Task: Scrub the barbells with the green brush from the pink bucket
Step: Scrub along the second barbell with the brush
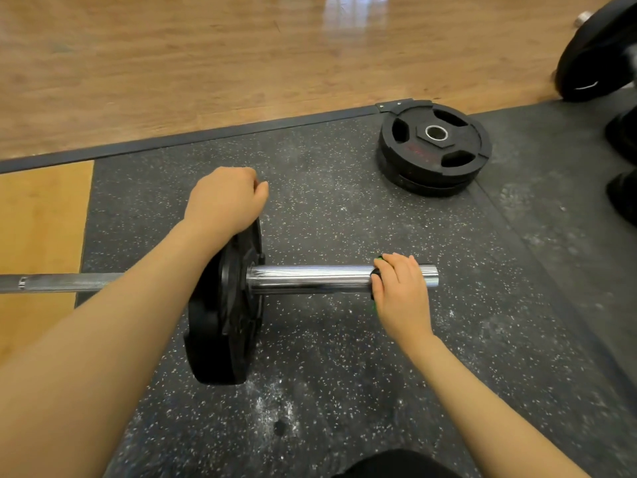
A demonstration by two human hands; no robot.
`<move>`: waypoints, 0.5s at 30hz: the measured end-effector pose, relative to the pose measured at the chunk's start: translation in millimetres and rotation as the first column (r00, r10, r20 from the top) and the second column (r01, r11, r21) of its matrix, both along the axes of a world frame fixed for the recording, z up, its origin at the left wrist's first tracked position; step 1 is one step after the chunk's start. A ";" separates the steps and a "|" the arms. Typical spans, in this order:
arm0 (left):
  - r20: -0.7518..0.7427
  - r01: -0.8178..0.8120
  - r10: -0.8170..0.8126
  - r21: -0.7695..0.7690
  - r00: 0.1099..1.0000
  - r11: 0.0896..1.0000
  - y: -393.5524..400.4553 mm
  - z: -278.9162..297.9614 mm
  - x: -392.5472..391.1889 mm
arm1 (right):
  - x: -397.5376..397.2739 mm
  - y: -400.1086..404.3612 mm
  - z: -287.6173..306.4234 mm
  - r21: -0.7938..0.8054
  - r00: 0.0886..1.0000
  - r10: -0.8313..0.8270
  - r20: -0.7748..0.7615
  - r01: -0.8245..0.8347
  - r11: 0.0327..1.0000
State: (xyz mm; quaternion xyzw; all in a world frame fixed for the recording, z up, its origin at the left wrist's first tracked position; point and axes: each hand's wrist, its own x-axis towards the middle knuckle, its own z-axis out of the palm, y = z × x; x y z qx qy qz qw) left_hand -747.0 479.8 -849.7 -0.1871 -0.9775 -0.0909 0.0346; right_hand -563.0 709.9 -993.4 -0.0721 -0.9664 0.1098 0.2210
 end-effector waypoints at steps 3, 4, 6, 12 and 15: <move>-0.002 0.015 -0.015 -0.009 1.000 1.000 0.0 -0.4 -1.6 | -8.8 -17.5 -1.4 -0.005 0.999 0.046 0.005 -0.046 0.999; -0.001 0.017 -0.017 -0.008 1.000 1.000 0.1 -0.7 -2.4 | -12.0 -25.0 -2.0 0.003 0.996 0.091 0.004 -0.091 0.996; 0.004 0.012 -0.012 -0.006 1.000 1.000 0.5 -0.6 -3.4 | -18.1 -36.8 -1.5 0.012 0.988 0.157 -0.006 -0.157 0.988; 0.003 0.009 -0.009 0.002 1.000 1.000 0.3 -0.5 -3.8 | -13.0 -19.1 1.5 0.026 0.985 0.174 -0.006 -0.174 0.984; -0.002 0.009 -0.009 0.000 1.000 1.000 0.0 -0.3 -2.1 | 0.0 12.5 5.1 0.005 0.994 0.108 0.009 -0.108 0.994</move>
